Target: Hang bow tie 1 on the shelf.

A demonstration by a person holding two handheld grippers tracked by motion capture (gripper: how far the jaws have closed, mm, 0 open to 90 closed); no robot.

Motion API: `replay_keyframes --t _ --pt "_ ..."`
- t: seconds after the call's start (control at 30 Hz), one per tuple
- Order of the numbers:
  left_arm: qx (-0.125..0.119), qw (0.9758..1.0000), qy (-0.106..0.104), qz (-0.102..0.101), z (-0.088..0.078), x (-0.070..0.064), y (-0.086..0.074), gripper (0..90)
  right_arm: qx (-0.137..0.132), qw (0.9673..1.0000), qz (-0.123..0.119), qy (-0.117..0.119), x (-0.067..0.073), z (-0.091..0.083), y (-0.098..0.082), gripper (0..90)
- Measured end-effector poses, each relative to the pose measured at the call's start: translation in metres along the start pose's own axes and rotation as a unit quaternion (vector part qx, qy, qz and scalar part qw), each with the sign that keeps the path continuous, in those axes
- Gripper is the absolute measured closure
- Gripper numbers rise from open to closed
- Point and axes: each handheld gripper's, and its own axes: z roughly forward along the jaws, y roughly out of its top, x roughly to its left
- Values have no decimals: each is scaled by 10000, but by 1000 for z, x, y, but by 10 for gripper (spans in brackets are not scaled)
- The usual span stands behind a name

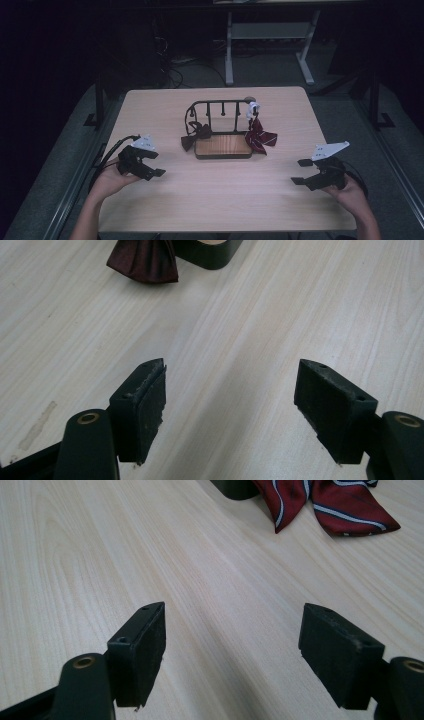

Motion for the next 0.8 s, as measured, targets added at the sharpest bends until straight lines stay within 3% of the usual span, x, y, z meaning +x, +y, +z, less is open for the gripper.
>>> replay_keyframes --t 0.1,0.37,0.4,0.67,0.7,0.8 --pt "2 10000 22 51 1 -1 -2 284 -1 10000 17 -12 0 -1 0 264" --pt "-127 9998 -85 -86 12 -9 -9 284 9 10000 -10 -2 0 0 -1 264" --pt "-108 9999 -85 -19 13 -8 -10 284 8 10000 -18 -1 0 1 -1 264" --pt "-84 9996 -167 -190 24 -11 -18 283 54 10000 -24 25 -1 3 -3 264" --pt "-38 9998 -175 -114 24 -11 -19 283 47 10000 -41 28 -1 4 -3 264" --pt "-13 9996 -208 -168 28 -14 -23 284 52 10000 -36 55 -1 5 -5 263"
